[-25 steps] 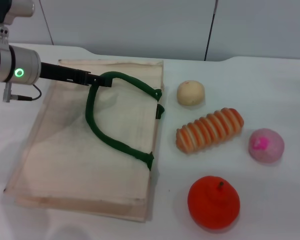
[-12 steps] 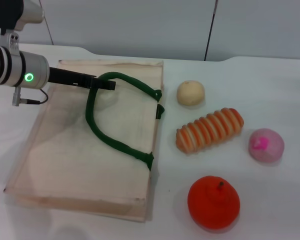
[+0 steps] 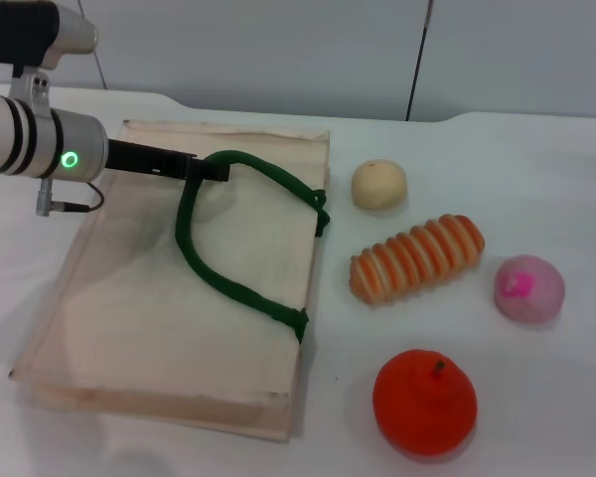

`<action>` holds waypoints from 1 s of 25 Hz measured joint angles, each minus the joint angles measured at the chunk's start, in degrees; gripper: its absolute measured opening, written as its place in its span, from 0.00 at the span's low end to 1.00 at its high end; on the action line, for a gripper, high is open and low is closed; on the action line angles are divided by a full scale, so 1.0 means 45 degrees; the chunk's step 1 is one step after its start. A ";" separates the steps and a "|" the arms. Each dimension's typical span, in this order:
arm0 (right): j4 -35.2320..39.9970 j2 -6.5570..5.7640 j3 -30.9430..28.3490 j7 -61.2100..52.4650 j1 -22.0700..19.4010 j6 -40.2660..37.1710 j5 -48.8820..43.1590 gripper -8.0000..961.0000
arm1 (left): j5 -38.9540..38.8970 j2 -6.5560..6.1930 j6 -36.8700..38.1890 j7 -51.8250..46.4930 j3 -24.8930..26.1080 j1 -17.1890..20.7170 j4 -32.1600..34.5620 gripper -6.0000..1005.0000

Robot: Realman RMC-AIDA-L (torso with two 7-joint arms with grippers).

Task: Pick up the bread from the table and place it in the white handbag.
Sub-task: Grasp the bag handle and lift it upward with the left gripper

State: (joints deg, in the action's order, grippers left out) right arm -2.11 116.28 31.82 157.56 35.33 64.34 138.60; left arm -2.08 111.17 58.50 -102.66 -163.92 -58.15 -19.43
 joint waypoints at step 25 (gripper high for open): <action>-0.0002 -0.0021 -0.0313 0.0002 -0.0202 0.0008 0.0485 0.93 | -0.4522 -0.0937 0.3965 0.0811 -0.0016 0.1335 -0.0131 0.13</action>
State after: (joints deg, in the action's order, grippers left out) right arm -2.11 116.18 30.41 157.57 34.42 64.37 140.79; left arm -22.43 106.96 76.34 -99.01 -163.99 -52.14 -20.02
